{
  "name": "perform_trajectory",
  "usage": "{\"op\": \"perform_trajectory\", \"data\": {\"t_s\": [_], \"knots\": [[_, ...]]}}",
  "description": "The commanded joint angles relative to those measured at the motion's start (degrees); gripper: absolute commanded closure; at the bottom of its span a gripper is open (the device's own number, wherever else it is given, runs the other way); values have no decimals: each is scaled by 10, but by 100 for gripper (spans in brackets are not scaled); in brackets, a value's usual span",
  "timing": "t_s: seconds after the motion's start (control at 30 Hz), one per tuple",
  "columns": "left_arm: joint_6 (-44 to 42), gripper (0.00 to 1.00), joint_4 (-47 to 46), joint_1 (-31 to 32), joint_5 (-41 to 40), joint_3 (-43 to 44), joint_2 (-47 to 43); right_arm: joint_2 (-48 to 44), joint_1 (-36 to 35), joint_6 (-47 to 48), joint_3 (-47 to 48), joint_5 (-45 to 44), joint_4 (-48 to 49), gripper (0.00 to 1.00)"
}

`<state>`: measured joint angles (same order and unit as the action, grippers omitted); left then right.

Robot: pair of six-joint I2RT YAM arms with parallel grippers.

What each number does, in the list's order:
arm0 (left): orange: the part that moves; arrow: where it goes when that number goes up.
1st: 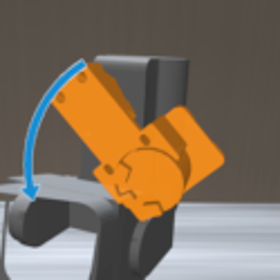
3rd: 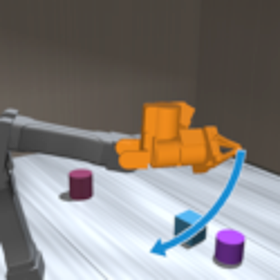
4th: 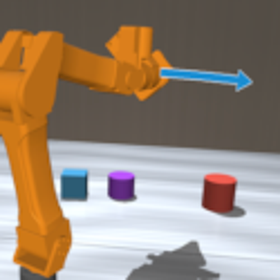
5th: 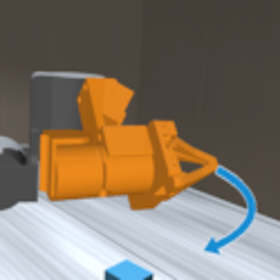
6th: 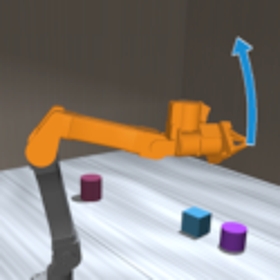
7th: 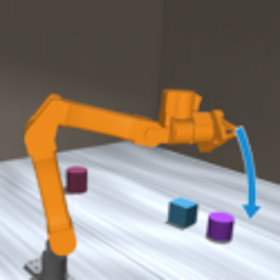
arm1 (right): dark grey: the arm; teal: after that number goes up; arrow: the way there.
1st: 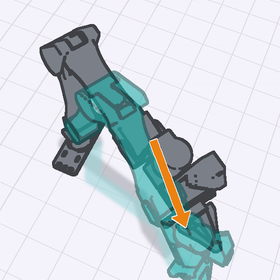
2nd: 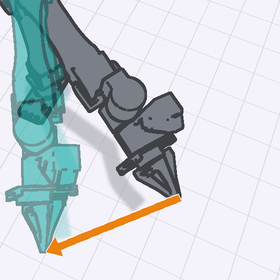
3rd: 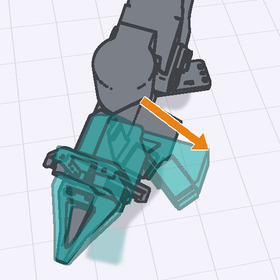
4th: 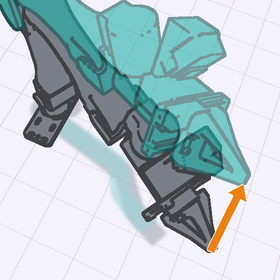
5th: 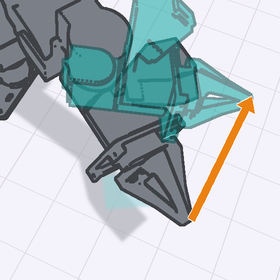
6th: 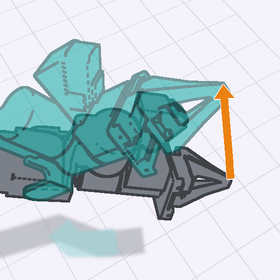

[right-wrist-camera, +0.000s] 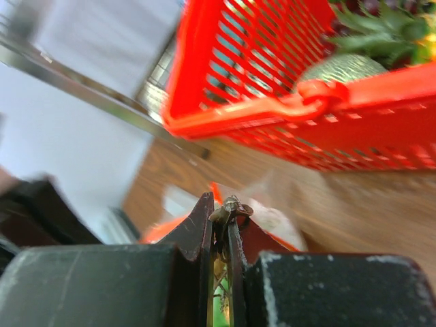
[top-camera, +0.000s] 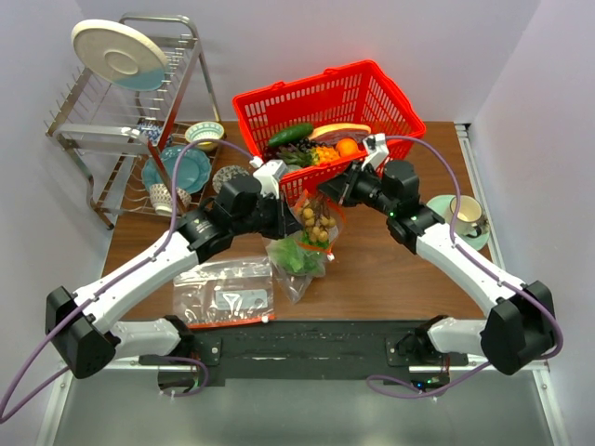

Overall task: Place the food in the zip-top bag and seal the zipper
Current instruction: Place the fake fruit in the zipper food storage bag.

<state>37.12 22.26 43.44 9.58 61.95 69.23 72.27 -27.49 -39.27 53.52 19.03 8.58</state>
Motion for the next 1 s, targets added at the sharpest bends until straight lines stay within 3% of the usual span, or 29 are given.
{"op": "perform_trajectory", "data": {"t_s": [0.0,0.23,0.63,0.8,0.9,0.97], "knots": [[25,100,-76,-4,33,-16,10,2,-5,-128,-19,6,108,100],[38,100,-100,-3,26,-10,19,-2,-41,-179,-57,-59,110,100],[52,100,-105,-4,27,5,11,-20,-55,-359,-218,-180,303,100],[48,100,-96,-4,35,3,17,-44,-55,-254,-142,-206,127,100],[44,100,-87,-4,27,11,13,-63,-55,-230,-155,-238,113,100],[38,100,-84,-4,25,13,13,-65,-55,-262,-163,-237,122,100]]}}
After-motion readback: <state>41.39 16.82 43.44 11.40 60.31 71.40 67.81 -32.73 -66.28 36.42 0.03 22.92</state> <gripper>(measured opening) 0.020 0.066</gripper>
